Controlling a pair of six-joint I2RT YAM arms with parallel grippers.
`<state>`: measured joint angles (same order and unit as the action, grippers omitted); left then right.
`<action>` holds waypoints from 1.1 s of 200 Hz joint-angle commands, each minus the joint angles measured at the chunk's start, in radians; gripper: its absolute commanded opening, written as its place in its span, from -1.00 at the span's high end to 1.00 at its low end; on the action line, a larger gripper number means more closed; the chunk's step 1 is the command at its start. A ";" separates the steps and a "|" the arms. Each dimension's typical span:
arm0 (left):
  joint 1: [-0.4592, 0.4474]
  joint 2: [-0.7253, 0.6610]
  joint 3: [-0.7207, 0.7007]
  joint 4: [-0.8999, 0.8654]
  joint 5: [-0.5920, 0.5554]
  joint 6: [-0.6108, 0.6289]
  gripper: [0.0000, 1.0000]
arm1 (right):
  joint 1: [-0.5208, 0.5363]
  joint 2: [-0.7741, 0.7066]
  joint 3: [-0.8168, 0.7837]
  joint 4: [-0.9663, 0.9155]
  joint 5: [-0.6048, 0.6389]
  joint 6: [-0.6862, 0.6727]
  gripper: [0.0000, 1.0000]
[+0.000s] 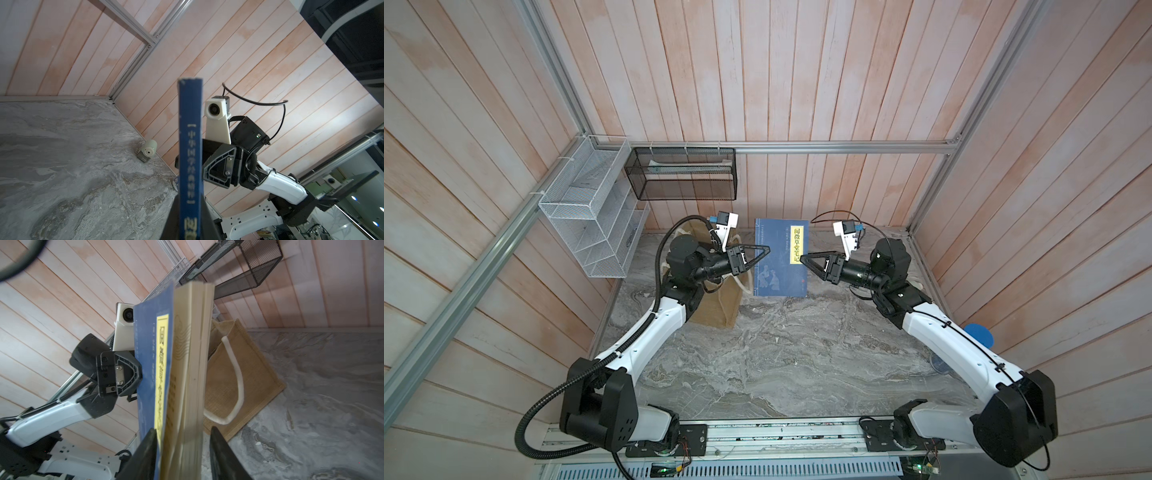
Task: Put the books into the canvas bag
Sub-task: Pick up the book from the center of the board, then place the book in the canvas bag.
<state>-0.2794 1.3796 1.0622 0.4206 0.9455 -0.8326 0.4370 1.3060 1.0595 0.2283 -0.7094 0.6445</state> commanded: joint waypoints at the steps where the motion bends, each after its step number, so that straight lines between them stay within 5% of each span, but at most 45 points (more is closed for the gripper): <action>1: 0.059 -0.080 0.075 -0.157 -0.057 0.110 1.00 | 0.026 0.034 0.075 -0.094 0.081 -0.040 0.03; 50: 0.248 -0.128 0.275 -0.555 -0.195 0.361 1.00 | 0.115 0.193 0.293 -0.308 0.334 -0.060 0.02; 93: 0.276 -0.056 0.496 -0.880 -0.438 0.681 1.00 | 0.217 0.397 0.510 -0.334 0.377 -0.044 0.01; 178: 0.289 0.069 0.544 -1.007 -0.462 0.820 1.00 | 0.338 0.811 0.975 -0.524 0.404 -0.026 0.01; 193: 0.292 0.087 0.547 -1.031 -0.451 0.839 1.00 | 0.345 0.837 1.008 -0.549 0.403 -0.035 0.14; 220: 0.295 0.137 0.570 -1.102 -0.437 0.863 1.00 | 0.345 0.845 1.001 -0.524 0.396 -0.037 0.66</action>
<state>0.0086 1.4761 1.6016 -0.6228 0.4896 -0.0216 0.7788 2.1448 2.0293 -0.2737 -0.3206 0.6136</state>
